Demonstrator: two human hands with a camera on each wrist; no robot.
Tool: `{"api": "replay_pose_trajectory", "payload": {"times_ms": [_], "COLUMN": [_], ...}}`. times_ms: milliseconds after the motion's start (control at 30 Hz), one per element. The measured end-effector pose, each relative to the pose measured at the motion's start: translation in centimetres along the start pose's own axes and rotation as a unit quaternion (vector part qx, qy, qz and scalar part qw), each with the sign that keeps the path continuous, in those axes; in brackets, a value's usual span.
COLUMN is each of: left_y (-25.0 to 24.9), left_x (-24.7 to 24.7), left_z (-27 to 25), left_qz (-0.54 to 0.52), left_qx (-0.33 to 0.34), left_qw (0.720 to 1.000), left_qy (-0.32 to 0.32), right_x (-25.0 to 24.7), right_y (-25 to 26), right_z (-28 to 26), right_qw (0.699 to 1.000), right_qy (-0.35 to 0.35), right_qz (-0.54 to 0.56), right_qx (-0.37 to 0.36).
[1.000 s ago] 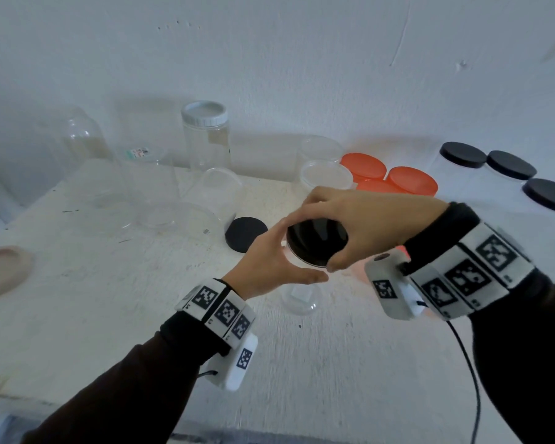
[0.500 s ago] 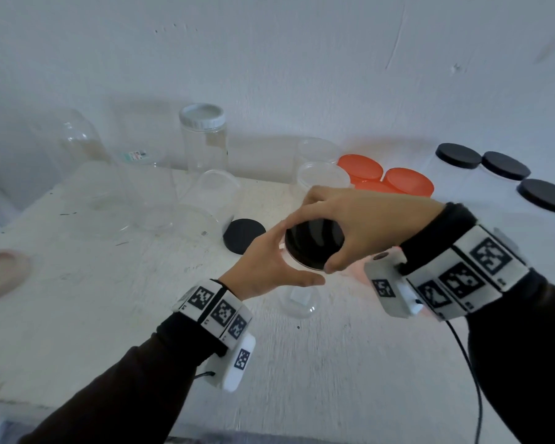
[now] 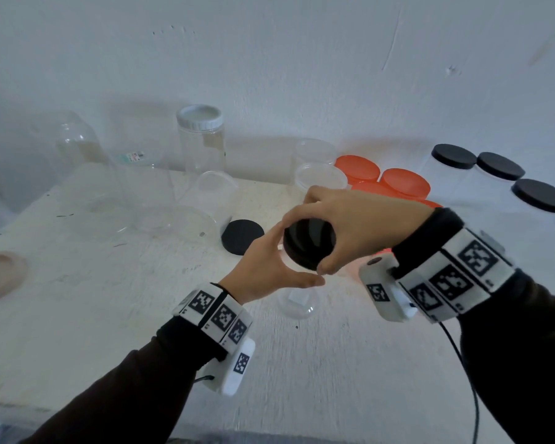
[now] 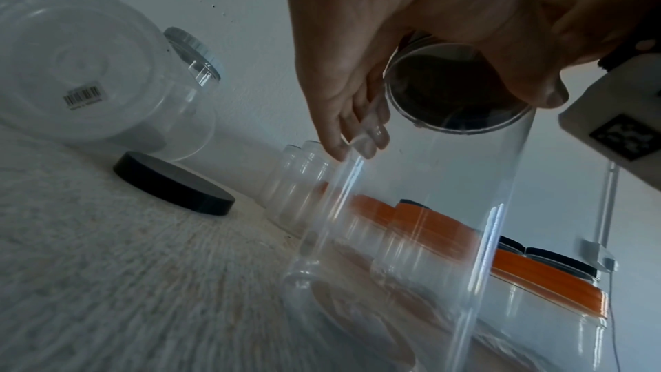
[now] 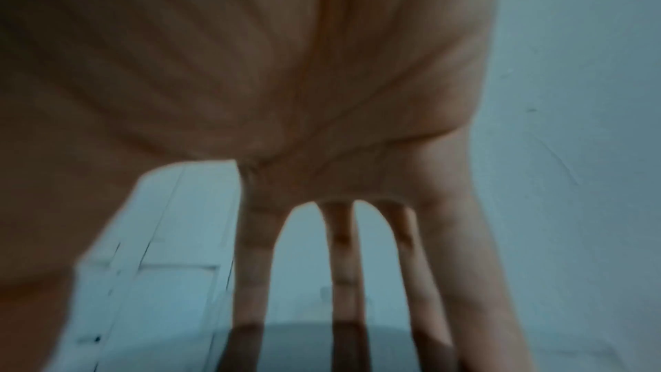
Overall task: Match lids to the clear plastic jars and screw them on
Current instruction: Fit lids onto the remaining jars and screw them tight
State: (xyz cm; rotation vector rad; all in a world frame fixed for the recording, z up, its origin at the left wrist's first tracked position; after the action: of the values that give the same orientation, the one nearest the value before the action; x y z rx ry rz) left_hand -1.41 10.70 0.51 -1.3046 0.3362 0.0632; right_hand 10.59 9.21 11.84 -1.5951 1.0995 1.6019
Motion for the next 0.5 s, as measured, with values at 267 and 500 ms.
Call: {"api": "replay_pose_trajectory", "payload": {"times_ms": [267, 500], "left_y": [0.1, -0.3], "left_x": [-0.1, -0.3], "left_z": [0.1, 0.0], "left_qz": [-0.002, 0.008], "left_qx": [-0.014, 0.004], "left_qw": [1.0, 0.999], "left_qy": [0.021, 0.035], "right_x": [0.6, -0.2], "right_y": [0.0, 0.1], "right_z": [-0.1, -0.2], "right_qw": [0.993, 1.0], "right_qy": [-0.081, -0.021], "right_qz": [-0.083, 0.008], "right_qx": [0.035, -0.011]}}
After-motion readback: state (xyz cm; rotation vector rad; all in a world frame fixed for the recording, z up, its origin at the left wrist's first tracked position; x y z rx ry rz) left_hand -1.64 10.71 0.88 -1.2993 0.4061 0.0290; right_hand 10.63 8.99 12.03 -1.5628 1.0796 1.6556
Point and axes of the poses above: each hand's wrist, its own z-axis towards the middle knuckle, its own x-axis out of the palm, y = z × x, the point moved 3 cm from there along z, towards the middle knuckle, and after that the axes turned 14 degrees about -y, right-handed, at the moved point
